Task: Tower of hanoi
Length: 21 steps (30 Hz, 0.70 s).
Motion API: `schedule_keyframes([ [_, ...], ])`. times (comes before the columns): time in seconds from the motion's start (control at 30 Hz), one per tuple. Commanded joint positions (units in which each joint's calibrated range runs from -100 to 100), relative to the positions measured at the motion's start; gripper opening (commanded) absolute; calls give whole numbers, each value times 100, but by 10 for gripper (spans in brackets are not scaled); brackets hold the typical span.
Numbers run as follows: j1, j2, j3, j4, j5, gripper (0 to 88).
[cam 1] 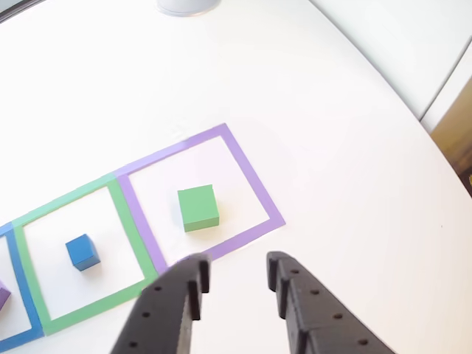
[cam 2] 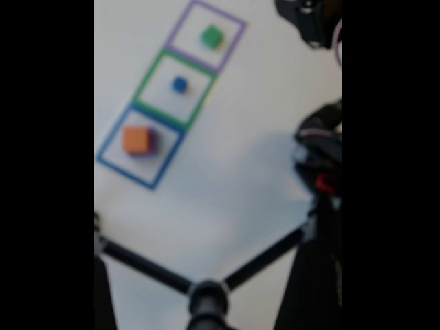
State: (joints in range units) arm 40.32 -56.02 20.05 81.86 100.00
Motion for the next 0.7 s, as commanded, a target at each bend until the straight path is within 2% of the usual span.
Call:
schedule_keyframes([
  [0.0,254,-305,2186,-2040,0,193],
  [0.17,388,-14,5058,-6089,0,280],
  [0.27,408,551,5631,-7271,0,323],
  [0.43,235,1714,6267,-9336,0,331],
  [0.67,-24,3409,6177,-11093,0,335],
])
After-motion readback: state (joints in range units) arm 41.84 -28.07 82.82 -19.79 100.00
